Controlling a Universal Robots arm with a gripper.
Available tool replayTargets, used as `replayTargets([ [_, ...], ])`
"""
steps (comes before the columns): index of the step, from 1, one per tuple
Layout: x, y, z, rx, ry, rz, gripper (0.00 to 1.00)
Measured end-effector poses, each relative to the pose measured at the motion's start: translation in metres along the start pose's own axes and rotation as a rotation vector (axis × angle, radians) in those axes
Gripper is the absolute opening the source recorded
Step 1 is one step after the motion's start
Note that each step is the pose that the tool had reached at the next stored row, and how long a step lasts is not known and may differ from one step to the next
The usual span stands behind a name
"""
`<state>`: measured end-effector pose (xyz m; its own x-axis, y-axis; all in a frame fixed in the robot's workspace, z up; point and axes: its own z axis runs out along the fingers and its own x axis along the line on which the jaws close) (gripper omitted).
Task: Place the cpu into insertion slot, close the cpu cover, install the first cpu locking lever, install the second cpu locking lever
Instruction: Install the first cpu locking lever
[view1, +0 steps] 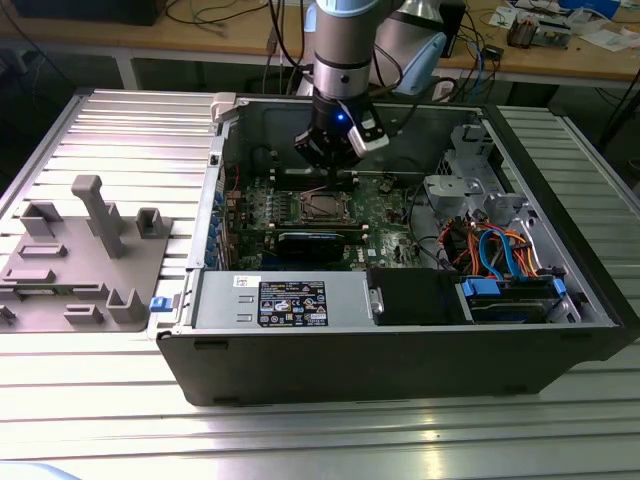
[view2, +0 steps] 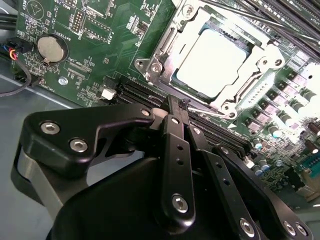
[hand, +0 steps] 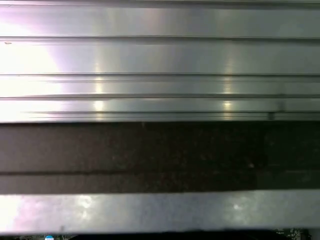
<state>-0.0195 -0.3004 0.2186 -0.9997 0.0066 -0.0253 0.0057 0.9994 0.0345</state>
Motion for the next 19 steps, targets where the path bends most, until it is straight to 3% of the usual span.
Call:
replayTargets([
  [19, -0.0047, -0.0004, 0.0119, 0.0003, 0.0000, 0.015, 0.11],
])
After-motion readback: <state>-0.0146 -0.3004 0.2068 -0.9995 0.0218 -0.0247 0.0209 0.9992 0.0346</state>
